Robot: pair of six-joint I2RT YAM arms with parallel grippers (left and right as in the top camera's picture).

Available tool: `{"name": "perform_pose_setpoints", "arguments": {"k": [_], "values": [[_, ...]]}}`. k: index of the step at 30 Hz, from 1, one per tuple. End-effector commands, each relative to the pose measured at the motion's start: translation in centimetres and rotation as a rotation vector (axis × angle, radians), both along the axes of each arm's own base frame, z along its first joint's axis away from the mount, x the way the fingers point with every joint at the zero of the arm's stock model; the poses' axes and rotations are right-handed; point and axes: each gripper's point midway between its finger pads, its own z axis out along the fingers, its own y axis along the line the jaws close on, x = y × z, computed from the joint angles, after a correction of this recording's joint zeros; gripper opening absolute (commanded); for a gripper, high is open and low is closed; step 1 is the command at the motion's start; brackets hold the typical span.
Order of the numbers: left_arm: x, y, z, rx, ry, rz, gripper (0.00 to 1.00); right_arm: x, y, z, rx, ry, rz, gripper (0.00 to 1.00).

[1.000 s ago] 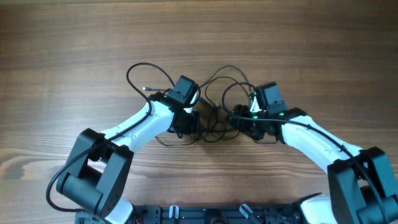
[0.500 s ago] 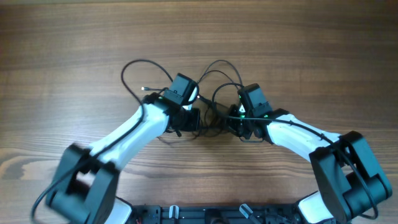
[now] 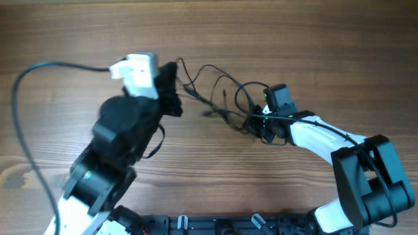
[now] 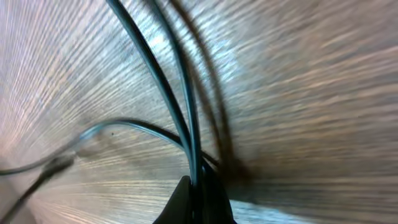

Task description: Untangle cables

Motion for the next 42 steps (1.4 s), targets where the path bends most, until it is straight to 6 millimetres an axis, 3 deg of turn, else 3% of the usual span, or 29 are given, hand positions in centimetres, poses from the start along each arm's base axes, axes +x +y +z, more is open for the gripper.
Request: {"name": "perform_pose_setpoints", "arguments": {"k": [1, 6, 8, 10, 12, 15, 16, 17, 19, 24, 28, 31, 33, 35, 39, 40, 41, 42], "values": [[-1.9, 4.6, 6.4, -0.108, -0.197, 0.18, 0.04, -0.2, -2.2, -1.6, -0.066, 0.02, -0.013, 0.04], [-3.3, 10.6, 10.6, -0.25, -0.351, 0.486, 0.04, 0.9, -4.7, -1.6, -0.071, 0.001, -0.049, 0.04], [-4.1, 12.1, 12.3, -0.324, -0.417, 0.557, 0.04, 1.3, -5.8, -1.4, -0.045, -0.001, -0.067, 0.04], [-4.7, 12.8, 13.7, -0.381, -0.473, 0.568, 0.04, 1.6, -6.9, -1.4, -0.045, 0.007, -0.102, 0.04], [-4.4, 12.3, 13.4, -0.363, -0.462, 0.548, 0.04, 1.5, -7.3, -1.4, -0.029, 0.019, -0.115, 0.04], [-2.0, 10.0, 8.8, -0.186, -0.291, 0.483, 0.04, 1.3, -7.1, -1.3, -0.026, 0.013, -0.081, 0.04], [-1.0, 9.2, 6.0, -0.104, -0.194, 0.469, 0.1, 1.2, -7.1, -1.4, -0.027, 0.018, -0.081, 0.04], [-0.1, 8.0, 2.8, -0.007, -0.084, 0.425, 0.27, 1.1, -7.1, -1.4, -0.028, 0.018, -0.08, 0.05], [0.7, 5.8, -2.7, 0.085, 0.107, 0.321, 0.34, 1.2, -7.1, -1.4, -0.031, 0.011, -0.069, 0.07], [1.8, -0.3, -15.7, 0.269, 0.53, 0.038, 0.62, 1.2, -7.2, -1.4, -0.037, 0.009, -0.068, 0.12], [0.9, -4.5, -23.1, 0.419, 0.714, -0.267, 0.71, 1.2, -7.3, -1.5, -0.04, 0.009, -0.069, 0.16], [-0.2, -5.7, -27.1, 0.468, 0.825, -0.39, 0.75, 1.2, -7.3, -1.5, -0.043, 0.009, -0.07, 0.18], [-1.0, -5.3, -30.6, 0.522, 0.935, -0.414, 0.78, 1.2, -7.3, -1.5, -0.043, 0.009, -0.07, 0.19], [-1.4, -5.0, -32.6, 0.546, 0.996, -0.411, 0.77, 1.2, -7.3, -1.5, -0.043, 0.009, -0.071, 0.2], [-0.3, -3.7, -33.0, 0.612, 0.978, -0.331, 0.82, 1.2, -7.3, -1.5, -0.044, 0.009, -0.071, 0.21], [-0.3, -3.7, -33.0, 0.614, 0.974, -0.335, 0.8, 1.2, -7.3, -1.5, -0.044, 0.009, -0.071, 0.22], [-0.4, -3.7, -33.1, 0.614, 0.979, -0.335, 0.67, 1.2, -7.3, -1.5, -0.044, 0.008, -0.071, 0.22], [-0.7, -3.6, -33.1, 0.614, 0.992, -0.341, 0.64, 1.2, -7.3, -1.5, -0.044, 0.009, -0.071, 0.22]]}}
